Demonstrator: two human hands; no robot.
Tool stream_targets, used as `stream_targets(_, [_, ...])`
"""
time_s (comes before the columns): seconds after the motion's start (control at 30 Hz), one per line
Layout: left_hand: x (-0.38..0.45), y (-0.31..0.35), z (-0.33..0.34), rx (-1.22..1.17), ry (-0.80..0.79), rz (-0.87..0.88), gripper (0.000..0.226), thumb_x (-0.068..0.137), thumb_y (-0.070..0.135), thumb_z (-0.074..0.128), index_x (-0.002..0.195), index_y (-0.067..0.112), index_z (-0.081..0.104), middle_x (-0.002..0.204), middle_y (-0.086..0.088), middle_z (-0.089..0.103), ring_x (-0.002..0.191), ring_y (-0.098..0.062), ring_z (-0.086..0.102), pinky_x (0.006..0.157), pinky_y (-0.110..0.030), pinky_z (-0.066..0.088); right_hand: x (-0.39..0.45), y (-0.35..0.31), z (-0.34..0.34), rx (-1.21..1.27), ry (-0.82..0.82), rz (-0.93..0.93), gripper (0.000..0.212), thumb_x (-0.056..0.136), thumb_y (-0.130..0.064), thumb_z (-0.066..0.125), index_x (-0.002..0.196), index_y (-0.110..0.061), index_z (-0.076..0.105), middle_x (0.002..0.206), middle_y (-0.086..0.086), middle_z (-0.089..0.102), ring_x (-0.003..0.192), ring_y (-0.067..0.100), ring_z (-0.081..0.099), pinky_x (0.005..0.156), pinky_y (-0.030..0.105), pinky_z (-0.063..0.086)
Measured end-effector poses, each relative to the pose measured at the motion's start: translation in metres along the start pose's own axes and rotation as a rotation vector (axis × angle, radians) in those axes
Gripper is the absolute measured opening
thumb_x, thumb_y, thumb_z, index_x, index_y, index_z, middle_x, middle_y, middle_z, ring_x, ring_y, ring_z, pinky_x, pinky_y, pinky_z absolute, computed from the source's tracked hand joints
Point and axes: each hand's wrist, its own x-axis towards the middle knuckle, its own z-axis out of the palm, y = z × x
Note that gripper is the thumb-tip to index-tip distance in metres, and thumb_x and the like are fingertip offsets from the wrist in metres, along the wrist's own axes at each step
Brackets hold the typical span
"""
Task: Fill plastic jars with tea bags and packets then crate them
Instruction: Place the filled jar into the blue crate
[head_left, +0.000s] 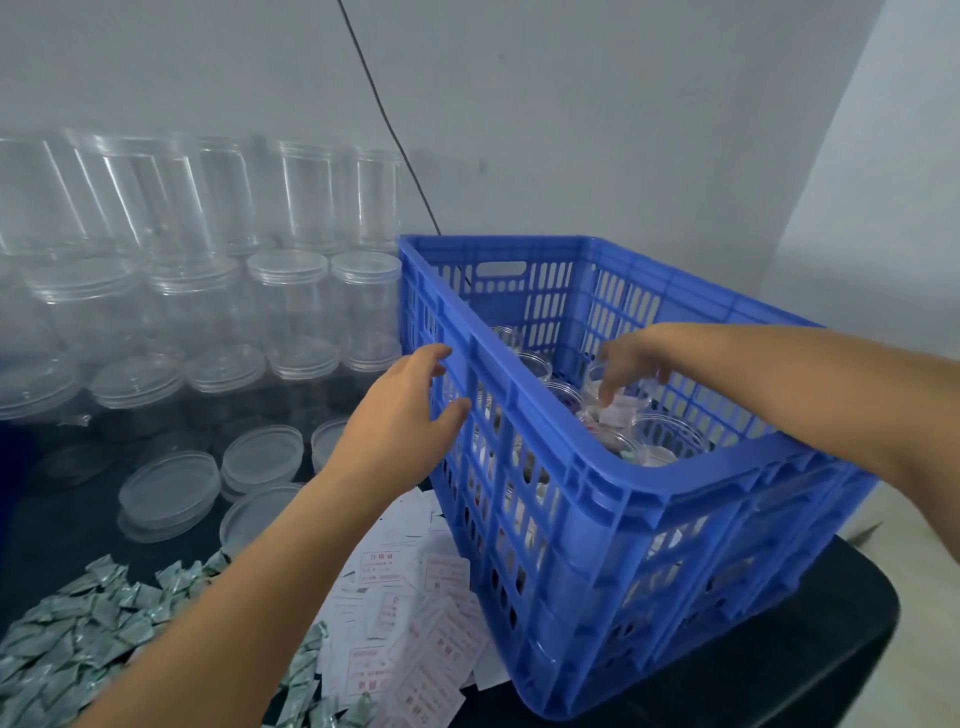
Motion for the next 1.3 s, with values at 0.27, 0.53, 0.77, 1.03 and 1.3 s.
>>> stream_targets(0.27, [-0.004,-0.004,0.001,0.006,-0.004,0.013,0.055,0.091,0.038,0.059,0.140,0.025,0.038,0.134,0.006,0.051,0.117,-0.009,0.050,0.087,-0.021,0.037,-0.004,-0.002,0.007,-0.200,-0.079,-0.039,0.092,0.098,-0.032,0.064,0.161,-0.022,-0.002,0.168,0.007,0.005,0.148,0.036,0.029,0.094,0.039,0.043])
stream_targets(0.53, [-0.012,-0.006,-0.024,0.051,-0.038,-0.002,0.053,0.091,0.037,0.058,0.139,0.023,0.040,0.135,0.003,0.050,0.115,-0.009,0.051,0.091,-0.025,0.043,-0.003,0.004,0.011,-0.206,-0.176,0.023,0.087,0.098,-0.044,0.059,0.161,-0.019,0.004,0.167,0.010,0.012,0.150,0.035,0.023,0.105,0.046,0.036])
stream_targets(0.77, [-0.031,-0.019,-0.067,0.235,-0.098,-0.042,0.050,0.092,0.035,0.057,0.137,0.020,0.042,0.132,-0.001,0.052,0.119,-0.019,0.049,0.098,-0.039,0.042,-0.014,-0.003,-0.007,-0.167,-0.085,0.020,0.077,0.101,-0.040,0.057,0.161,-0.021,0.012,0.167,0.009,0.012,0.149,0.035,0.025,0.114,0.052,0.035])
stream_targets(1.03, [-0.061,-0.067,-0.143,0.438,-0.137,-0.187,0.048,0.092,0.035,0.056,0.136,0.022,0.043,0.131,-0.002,0.055,0.119,-0.021,0.052,0.099,-0.038,0.044,-0.095,-0.085,-0.104,-0.125,0.471,-0.402,0.053,0.097,-0.026,0.064,0.146,-0.016,0.048,0.147,0.012,0.052,0.134,0.029,0.048,0.107,0.031,0.034])
stream_targets(1.3, [-0.102,-0.122,-0.171,0.425,-0.082,-0.331,0.044,0.092,0.035,0.056,0.133,0.024,0.046,0.130,0.004,0.055,0.115,-0.012,0.053,0.096,-0.029,0.045,-0.150,-0.241,-0.148,0.217,0.734,-0.724,0.070,0.091,-0.050,0.065,0.150,-0.022,0.041,0.153,0.009,0.044,0.139,0.030,0.041,0.111,0.037,0.033])
